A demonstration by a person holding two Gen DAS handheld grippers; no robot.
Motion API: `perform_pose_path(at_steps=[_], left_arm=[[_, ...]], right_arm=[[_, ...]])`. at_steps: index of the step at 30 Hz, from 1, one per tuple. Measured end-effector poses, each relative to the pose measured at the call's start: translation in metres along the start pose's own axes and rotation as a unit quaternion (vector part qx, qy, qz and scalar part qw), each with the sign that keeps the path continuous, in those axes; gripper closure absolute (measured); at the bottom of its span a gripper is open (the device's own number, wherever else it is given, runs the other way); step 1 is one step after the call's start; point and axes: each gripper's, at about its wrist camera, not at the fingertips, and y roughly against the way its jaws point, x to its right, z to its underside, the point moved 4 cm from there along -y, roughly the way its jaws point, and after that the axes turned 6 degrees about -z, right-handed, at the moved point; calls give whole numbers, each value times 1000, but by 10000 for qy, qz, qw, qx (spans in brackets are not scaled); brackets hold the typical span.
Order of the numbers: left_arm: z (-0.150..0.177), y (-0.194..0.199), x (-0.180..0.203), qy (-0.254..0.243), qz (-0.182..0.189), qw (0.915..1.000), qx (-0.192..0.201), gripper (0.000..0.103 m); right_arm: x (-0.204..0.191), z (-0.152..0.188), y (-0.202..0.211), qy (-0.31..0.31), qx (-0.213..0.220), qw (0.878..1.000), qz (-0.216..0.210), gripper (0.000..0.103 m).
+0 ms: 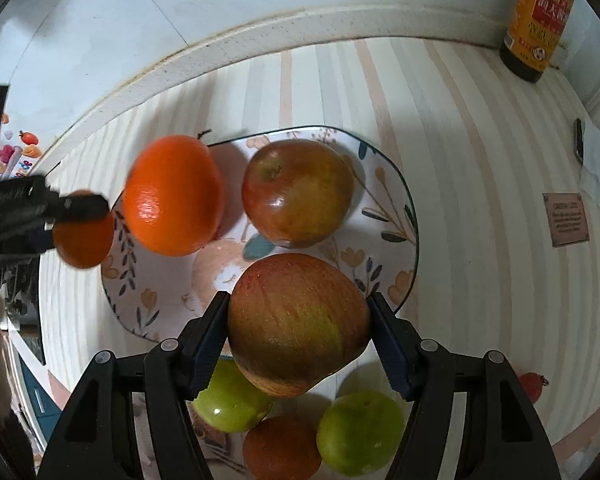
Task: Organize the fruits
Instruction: 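Lower the orange with the left gripper while the right gripper lowers the apple onto the plate, then lift both open grippers away from the plate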
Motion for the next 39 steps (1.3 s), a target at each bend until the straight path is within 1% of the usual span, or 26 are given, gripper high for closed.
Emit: perform_pose_path(at_steps=[7, 9, 11, 14, 15, 16, 17, 18, 21, 24, 28, 31, 37, 39], left_arm=[[-15, -26, 8, -156, -216, 9994, -208, 39], [-17, -28, 9, -229, -372, 9990, -122, 39], [-17, -31, 10, -282, -411, 9986, -158, 39], [-20, -26, 14, -333, -469, 9983, 56, 38], [-21, -22, 14, -333, -462, 9983, 137, 36], [-23, -19, 14, -326, -439, 9983, 211, 27], [-24, -15, 12, -300, -405, 9984, 269, 17], [-25, -11, 11, -270, -386, 9984, 307, 14], [-23, -3, 7, -248, -392, 9981, 407, 14], [-15, 6, 1, -262, -414, 9976, 493, 14], [9, 25, -5, -230, -400, 9963, 721, 14], [36, 46, -9, -308, -430, 9946, 893, 14], [97, 85, -5, -623, -600, 9858, 1438, 14], [110, 95, -4, -658, -625, 9833, 1580, 14]], right_arm=[[1, 2, -8, -82, 34, 10000, 11, 32], [1, 1, -10, -121, 21, 9999, -4, 32], [3, -2, -11, -212, 4, 9998, -38, 32], [6, -7, -15, -314, -37, 9995, -75, 32], [8, -7, -13, -342, -24, 9993, -112, 30], [7, -8, -11, -362, 22, 9992, -139, 28], [7, -9, -7, -370, 69, 9992, -125, 20], [6, -10, -3, -378, 103, 9991, -140, 14], [6, -13, 8, -407, 151, 9990, -62, 7], [5, -13, 21, -389, 183, 9990, 83, 7], [1, -8, 40, -236, 304, 9987, 331, 7], [-2, -2, 55, -130, 392, 9977, 533, 7], [-16, 21, 87, 6, 572, 9960, 682, 7], [-22, 27, 97, 40, 636, 9956, 684, 7]])
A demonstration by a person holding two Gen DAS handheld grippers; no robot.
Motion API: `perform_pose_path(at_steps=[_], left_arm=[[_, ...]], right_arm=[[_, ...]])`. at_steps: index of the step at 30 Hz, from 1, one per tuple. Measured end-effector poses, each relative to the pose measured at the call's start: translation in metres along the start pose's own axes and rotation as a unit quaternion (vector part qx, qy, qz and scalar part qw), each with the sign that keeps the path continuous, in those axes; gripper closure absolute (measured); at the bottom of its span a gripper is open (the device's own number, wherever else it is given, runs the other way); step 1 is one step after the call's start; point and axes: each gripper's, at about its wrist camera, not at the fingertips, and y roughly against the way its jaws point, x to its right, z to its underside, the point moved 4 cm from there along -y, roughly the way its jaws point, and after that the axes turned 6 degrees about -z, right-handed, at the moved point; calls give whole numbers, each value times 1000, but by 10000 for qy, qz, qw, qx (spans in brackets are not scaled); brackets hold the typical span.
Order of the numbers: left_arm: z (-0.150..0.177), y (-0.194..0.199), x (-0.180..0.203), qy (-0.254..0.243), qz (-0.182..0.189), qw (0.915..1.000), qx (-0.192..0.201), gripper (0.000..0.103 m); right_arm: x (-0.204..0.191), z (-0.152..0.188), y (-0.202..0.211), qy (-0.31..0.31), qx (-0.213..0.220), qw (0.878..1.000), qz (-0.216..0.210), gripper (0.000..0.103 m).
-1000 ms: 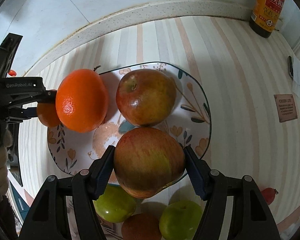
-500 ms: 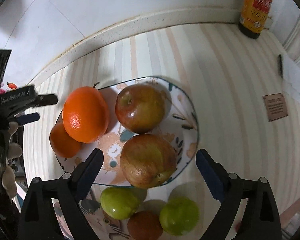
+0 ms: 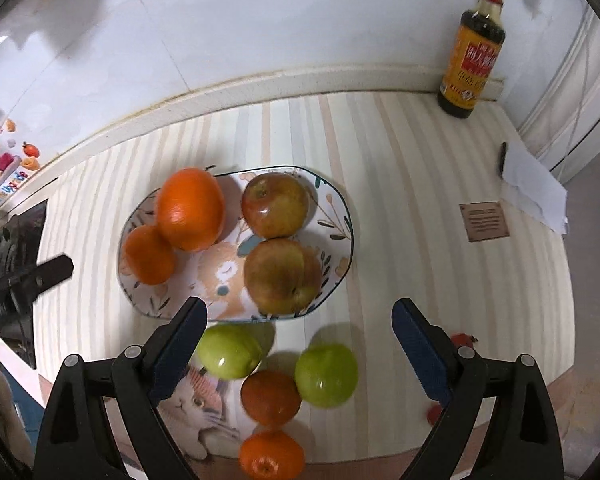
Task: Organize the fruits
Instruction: 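Lift both open grippers away from the plate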
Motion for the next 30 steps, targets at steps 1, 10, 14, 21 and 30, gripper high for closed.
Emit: perform_pose_path(at_steps=[1, 10, 14, 21, 30], left_arm=[[3, 6, 1, -13, 1, 10000, 76, 14], [36, 69, -4, -63, 8, 9977, 674, 14], [51, 93, -5, -109, 51, 9965, 824, 14], [74, 120, -4, -135, 124, 9952, 957, 14], [88, 97, 0, -45, 94, 9982, 584, 7]], right_arm=[[-3, 3, 7, 26, 37, 10000, 6, 7], [-27, 32, 70, 330, 447, 9984, -47, 7], [-34, 42, 93, 407, 580, 9974, -116, 7], [-42, 62, 128, 429, 738, 9960, -257, 7], [-31, 74, 120, 101, 557, 9965, -610, 7]])
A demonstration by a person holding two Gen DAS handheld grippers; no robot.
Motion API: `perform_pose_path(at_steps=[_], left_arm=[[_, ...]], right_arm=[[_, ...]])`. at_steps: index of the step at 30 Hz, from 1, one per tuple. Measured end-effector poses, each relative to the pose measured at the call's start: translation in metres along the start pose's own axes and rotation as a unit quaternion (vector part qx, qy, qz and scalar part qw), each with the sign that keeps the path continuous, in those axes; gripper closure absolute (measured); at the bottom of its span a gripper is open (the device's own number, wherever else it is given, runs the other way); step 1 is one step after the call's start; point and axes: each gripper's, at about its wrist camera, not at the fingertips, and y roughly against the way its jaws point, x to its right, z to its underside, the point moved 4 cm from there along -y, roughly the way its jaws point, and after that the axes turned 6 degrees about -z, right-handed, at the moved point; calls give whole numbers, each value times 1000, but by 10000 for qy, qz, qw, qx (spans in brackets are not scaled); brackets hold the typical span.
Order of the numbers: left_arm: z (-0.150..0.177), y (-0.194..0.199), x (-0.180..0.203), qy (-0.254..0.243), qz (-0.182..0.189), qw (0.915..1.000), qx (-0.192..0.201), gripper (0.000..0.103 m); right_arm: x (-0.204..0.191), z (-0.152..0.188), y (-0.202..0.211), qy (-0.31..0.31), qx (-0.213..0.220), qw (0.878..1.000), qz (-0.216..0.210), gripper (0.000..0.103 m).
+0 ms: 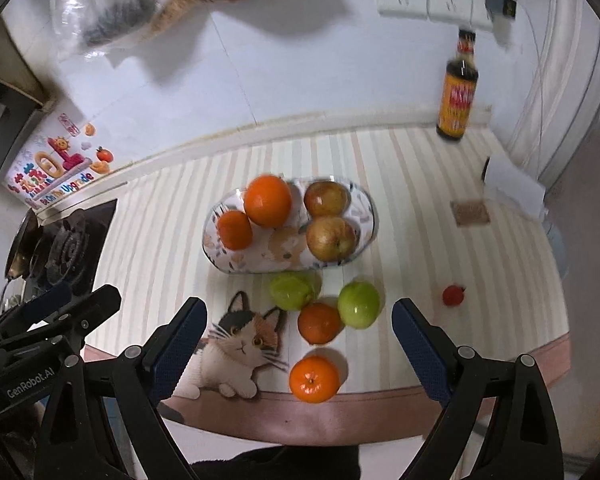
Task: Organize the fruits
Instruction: 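Lift both open grippers away from the plate, then grasp the brown round fruit with the left gripper while the right gripper grasps an orange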
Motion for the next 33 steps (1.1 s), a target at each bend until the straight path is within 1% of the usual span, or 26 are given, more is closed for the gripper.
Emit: perform_pose_path(at_steps=[1, 3, 5, 8, 11, 13, 14, 15, 16, 17, 20, 23, 27, 29, 31, 33], left_arm=[[3, -12, 0, -18, -53, 9999, -149, 3], [9, -32, 0, -33, -153, 9992, -373, 3], [17, -54, 2, -75, -225, 9977, -640, 3], [28, -81, 6, -102, -233, 9945, -1013, 3], [37, -101, 16, -164, -240, 9910, -1306, 3], [40, -110, 22, -168, -206, 9890, -1456, 3], [40, -115, 26, -156, -154, 9880, -1529, 3], [40, -119, 31, -145, -89, 9869, -1602, 3], [40, -123, 36, -163, -34, 9859, -1663, 3], [39, -126, 41, -190, 19, 9851, -1710, 3], [34, -133, 62, -391, 126, 9831, -1784, 3], [31, -143, 86, -619, 266, 9803, -1858, 3], [32, -162, 119, -890, 482, 9736, -2047, 3], [33, -171, 136, -1074, 598, 9708, -2060, 3], [34, -178, 149, -1230, 697, 9678, -2082, 3], [37, -185, 160, -1371, 780, 9638, -2148, 7]], right_arm=[[6, 3, -8, -91, -102, 9999, -56, 7], [20, 13, -33, -337, -431, 9983, -201, 7], [36, 29, -63, -614, -818, 9940, -378, 7], [57, 57, -109, -1056, -1419, 9821, -640, 7], [68, 83, -145, -1340, -1825, 9707, -804, 7], [71, 98, -163, -1431, -1982, 9659, -858, 9], [70, 103, -169, -1442, -2005, 9651, -869, 15], [70, 107, -173, -1410, -2010, 9654, -883, 23], [68, 110, -177, -1364, -2000, 9662, -886, 28], [67, 112, -180, -1310, -1993, 9672, -875, 36], [65, 116, -183, -1161, -1901, 9712, -848, 38], [77, 112, -175, -1153, -1747, 9759, -619, 38], [105, 109, -163, -1369, -1643, 9757, -476, 38], [119, 111, -162, -1424, -1648, 9753, -370, 38], [128, 112, -161, -1553, -1638, 9732, -430, 38], [131, 113, -160, -1583, -1622, 9731, -411, 38]])
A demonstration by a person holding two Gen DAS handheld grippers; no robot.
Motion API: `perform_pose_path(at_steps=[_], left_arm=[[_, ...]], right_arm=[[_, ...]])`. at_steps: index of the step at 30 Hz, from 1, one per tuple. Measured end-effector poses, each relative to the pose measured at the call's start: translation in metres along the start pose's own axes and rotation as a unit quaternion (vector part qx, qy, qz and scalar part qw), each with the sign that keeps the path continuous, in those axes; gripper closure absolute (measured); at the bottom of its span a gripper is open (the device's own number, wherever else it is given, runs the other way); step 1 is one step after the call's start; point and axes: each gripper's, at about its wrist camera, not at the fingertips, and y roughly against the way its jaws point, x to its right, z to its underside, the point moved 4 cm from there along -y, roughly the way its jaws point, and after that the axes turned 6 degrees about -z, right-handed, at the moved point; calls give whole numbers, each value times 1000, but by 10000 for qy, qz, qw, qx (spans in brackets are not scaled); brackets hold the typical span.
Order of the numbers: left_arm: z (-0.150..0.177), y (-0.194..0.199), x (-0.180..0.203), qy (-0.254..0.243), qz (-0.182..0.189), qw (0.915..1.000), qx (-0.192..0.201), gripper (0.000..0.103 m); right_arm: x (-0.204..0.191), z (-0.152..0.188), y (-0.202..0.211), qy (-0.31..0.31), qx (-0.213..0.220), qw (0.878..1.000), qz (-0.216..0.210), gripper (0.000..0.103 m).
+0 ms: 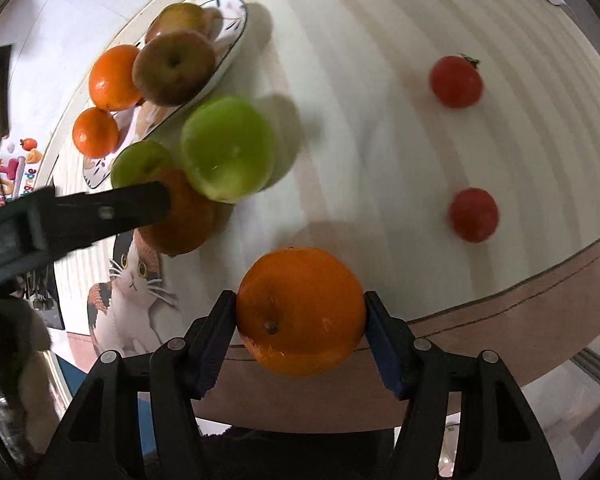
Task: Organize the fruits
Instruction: 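Grasp the brown round fruit with the left gripper while the right gripper grasps an orange, then carry the brown fruit with the left gripper while the right gripper carries the orange toward the plate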
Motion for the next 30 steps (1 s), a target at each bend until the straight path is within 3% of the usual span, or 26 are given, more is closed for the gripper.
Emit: perform_pose_path(at_steps=[2, 3, 4, 5, 10, 20, 25, 30], left_arm=[[-1, -7, 8, -103, -14, 9999, -43, 16], [-1, -8, 11, -101, 185, 9998, -25, 23], [1, -8, 15, -112, 360, 9993, -48, 34], [3, -8, 17, -146, 215, 9996, -55, 51], [15, -5, 3, -175, 68, 9998, -27, 51], [61, 15, -84, 609, -147, 9980, 47, 51], [68, 7, -107, 1073, 33, 9942, -18, 51], [75, 4, -117, 1112, 49, 9938, -2, 51]], right_arm=[[1, 0, 0, -26, 18, 10000, -14, 37], [1, 0, -1, -31, 37, 10000, -5, 37], [-1, 1, -1, -3, 65, 10000, 33, 37], [3, 0, 2, 17, 77, 9999, 62, 37], [-2, -1, 2, 102, 69, 9998, 127, 37], [-54, -3, -21, 736, -113, 9970, -187, 37], [-64, -7, -33, 866, -168, 9958, -232, 37], [-60, -7, -31, 718, -155, 9969, -295, 37]])
